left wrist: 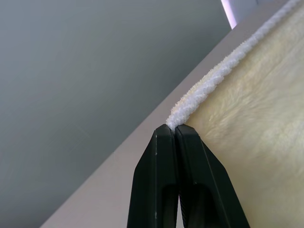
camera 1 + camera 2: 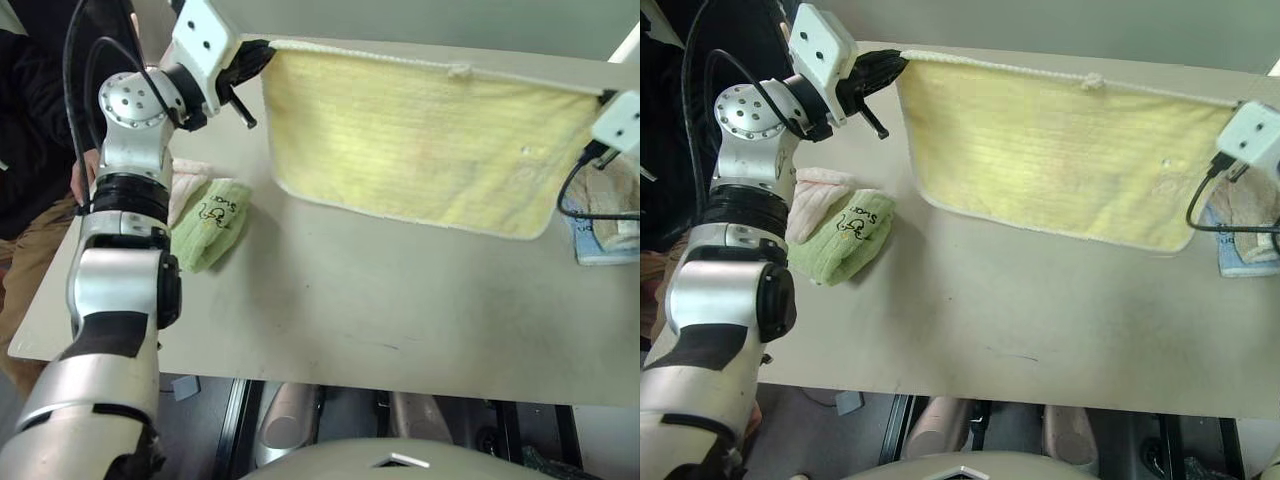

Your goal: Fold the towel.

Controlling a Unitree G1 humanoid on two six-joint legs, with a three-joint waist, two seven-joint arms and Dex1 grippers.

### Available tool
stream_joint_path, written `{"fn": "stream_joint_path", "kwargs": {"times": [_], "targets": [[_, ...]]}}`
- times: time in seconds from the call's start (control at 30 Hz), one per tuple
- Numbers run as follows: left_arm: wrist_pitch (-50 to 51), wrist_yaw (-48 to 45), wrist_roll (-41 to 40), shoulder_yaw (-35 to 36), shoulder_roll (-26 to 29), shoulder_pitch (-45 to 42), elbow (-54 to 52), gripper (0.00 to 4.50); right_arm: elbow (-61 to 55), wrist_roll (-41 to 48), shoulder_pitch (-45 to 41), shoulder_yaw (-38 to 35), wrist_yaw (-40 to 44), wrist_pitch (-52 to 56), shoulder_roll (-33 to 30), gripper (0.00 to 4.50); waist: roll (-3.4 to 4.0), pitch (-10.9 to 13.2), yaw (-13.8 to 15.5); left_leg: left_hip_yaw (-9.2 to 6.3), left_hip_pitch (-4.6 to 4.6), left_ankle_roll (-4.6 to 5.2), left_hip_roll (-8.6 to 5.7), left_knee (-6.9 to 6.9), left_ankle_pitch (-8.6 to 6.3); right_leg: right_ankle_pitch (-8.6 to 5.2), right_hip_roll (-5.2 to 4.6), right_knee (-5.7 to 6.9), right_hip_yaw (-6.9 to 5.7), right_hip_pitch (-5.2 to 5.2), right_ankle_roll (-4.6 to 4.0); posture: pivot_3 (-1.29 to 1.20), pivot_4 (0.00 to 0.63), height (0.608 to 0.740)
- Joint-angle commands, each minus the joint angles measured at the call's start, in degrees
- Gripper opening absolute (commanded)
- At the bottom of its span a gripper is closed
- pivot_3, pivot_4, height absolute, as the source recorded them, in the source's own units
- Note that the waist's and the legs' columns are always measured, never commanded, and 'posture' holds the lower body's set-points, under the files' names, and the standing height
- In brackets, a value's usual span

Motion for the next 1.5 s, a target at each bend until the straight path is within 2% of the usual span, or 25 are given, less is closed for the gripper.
{"fn": "stream_joint_path", "kwargs": {"times": [0.03,0.17,0.23,0.37,0.53,0.63,0.7,0.8,0.97,1.33,1.4,1.5], "targets": [[-0.6,-2.7,-2.5,3.4,3.2,-3.3,0.2,0.00,0.9,5.0,-1.6,-5.3,4.0,-0.2,-5.0,0.02,-0.01,0.0,0.1,0.00,-0.29,-0.06,0.00,0.03,0.04,0.00,0.00,0.01,-0.01,-0.23,0.01,0.00,0.150,0.739],[2.5,-14.6,-8.9,5.4,4.4,0.0,-6.2,0.00,-3.5,14.2,4.5,-10.1,14.1,0.8,-8.4,0.02,-0.01,0.0,0.3,0.02,-0.49,-0.06,-0.01,0.03,-0.07,-0.10,0.00,-0.04,-0.01,-0.37,0.09,0.00,0.150,0.739],[8.3,-19.7,-12.1,5.4,5.3,3.4,-12.4,0.00,-7.9,19.5,10.9,-13.2,20.2,3.8,-9.6,0.02,-0.01,0.0,0.3,0.03,-0.50,-0.09,-0.01,0.03,-0.14,-0.19,0.00,-0.03,-0.01,-0.39,0.12,0.00,0.150,0.739],[21.8,-28.6,-19.5,3.9,8.5,16.8,-34.0,0.00,-19.0,27.0,26.9,-21.4,28.6,12.0,-10.0,0.02,0.00,0.0,0.2,0.09,-0.46,-0.10,0.01,0.10,-0.18,-0.38,0.01,0.03,-0.01,-0.36,0.18,0.00,0.150,0.739],[34.5,-31.9,-25.1,4.9,14.5,29.3,-50.3,0.00,-31.0,32.9,41.7,-29.2,34.3,22.4,-7.1,0.02,0.00,0.0,-0.1,0.12,-0.46,-0.09,0.05,0.18,-0.20,-0.38,0.01,0.10,-0.01,-0.37,0.14,0.00,0.150,0.739],[37.7,-32.1,-26.5,5.8,17.2,33.6,-54.8,0.00,-36.2,36.0,47.3,-32.5,37.5,28.6,-6.1,0.02,0.00,0.0,-0.1,0.12,-0.21,-0.07,0.08,0.19,-0.15,-0.76,0.02,0.14,-0.01,-0.10,-0.52,0.00,0.150,0.739],[39.8,-31.6,-26.8,6.3,18.9,35.6,-56.1,0.00,-39.8,37.2,52.2,-33.9,40.7,31.9,-5.5,0.02,0.00,0.0,-0.1,0.08,-0.16,0.08,0.05,0.18,-0.30,-0.60,0.01,0.17,0.02,-0.03,-0.64,0.00,0.150,0.739],[40.5,-31.7,-26.6,7.1,21.0,38.0,-57.1,0.00,-43.9,38.1,56.7,-35.3,42.9,35.1,-4.6,0.02,0.00,0.0,-0.2,0.01,0.16,-0.28,0.05,0.18,-0.25,-0.66,0.04,0.17,0.02,0.33,-0.46,0.00,0.150,0.739],[41.5,-30.9,-26.5,8.4,23.1,39.8,-56.7,0.00,-47.9,38.8,59.4,-35.9,43.9,38.0,-3.3,0.02,0.00,0.0,-0.9,0.00,0.70,-0.34,0.05,0.15,-0.25,-0.80,0.05,0.11,0.06,0.89,-0.26,0.00,0.150,0.739],[46.7,-30.6,-31.2,12.3,25.5,47.9,-63.4,0.00,-54.2,40.6,63.6,-40.0,48.4,43.2,-2.9,0.02,-0.01,0.0,-1.1,-0.01,0.53,-0.46,0.03,0.07,-0.61,-1.31,0.11,0.10,0.09,0.71,-0.04,0.00,0.150,0.739],[46.9,-29.7,-31.3,12.3,25.0,48.4,-63.6,0.00,-54.1,40.2,62.6,-38.9,47.4,43.0,-2.7,0.02,-0.01,0.0,-1.1,-0.02,0.54,-0.71,0.03,0.07,-0.45,-1.41,0.12,0.15,0.09,0.72,-0.17,0.00,0.150,0.739],[45.4,-27.0,-28.9,9.9,22.7,46.2,-61.1,0.00,-48.2,36.3,53.2,-31.1,41.7,38.4,-3.0,0.02,-0.04,0.0,-1.1,-0.03,0.57,-0.64,0.03,0.07,-0.50,-1.34,0.11,0.14,0.09,0.73,-0.47,0.00,0.150,0.739]]}}
